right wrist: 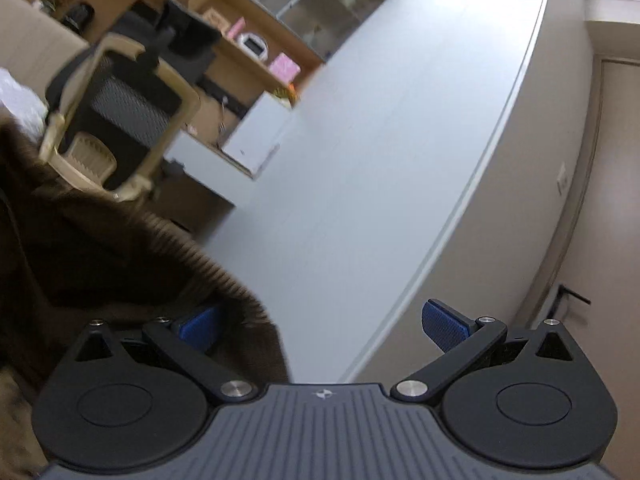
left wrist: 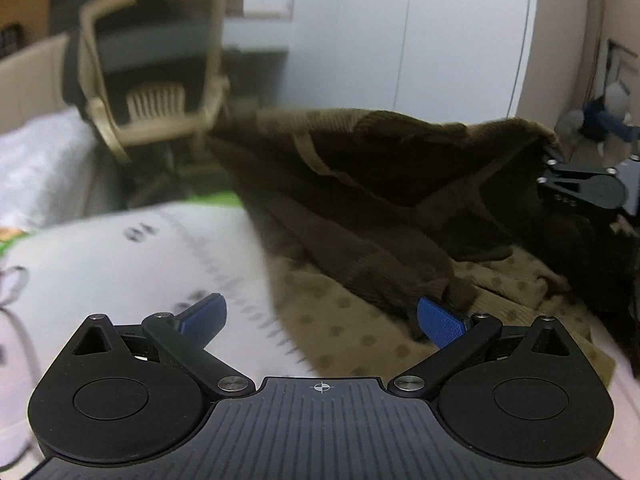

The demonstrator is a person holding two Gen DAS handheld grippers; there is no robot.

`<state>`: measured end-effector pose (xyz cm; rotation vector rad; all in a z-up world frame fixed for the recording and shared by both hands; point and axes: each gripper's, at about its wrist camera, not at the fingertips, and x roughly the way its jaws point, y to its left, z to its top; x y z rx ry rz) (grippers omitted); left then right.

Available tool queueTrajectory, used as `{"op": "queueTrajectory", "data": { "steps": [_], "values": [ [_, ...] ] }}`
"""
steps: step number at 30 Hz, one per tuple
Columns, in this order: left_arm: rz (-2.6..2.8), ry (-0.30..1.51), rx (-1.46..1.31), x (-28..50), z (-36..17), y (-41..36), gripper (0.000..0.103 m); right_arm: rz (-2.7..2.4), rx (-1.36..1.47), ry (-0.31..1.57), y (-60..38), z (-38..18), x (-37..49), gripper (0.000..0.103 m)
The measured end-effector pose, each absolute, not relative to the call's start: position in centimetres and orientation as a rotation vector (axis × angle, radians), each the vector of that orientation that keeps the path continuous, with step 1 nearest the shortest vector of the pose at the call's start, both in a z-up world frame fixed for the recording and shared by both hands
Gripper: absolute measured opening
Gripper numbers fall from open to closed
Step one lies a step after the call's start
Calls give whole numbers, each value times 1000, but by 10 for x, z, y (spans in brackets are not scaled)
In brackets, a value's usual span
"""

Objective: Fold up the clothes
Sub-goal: 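Grasp the brown dress with both grippers and lift it off the mat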

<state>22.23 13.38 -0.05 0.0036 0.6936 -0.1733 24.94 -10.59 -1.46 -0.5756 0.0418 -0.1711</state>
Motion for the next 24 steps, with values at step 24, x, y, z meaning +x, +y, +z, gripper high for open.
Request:
{"op": "queueTrajectory", "data": {
  "steps": [24],
  "values": [
    [115,525,167,314,-13,151,103,33,-761,63,-87,-51,270,103]
  ]
}}
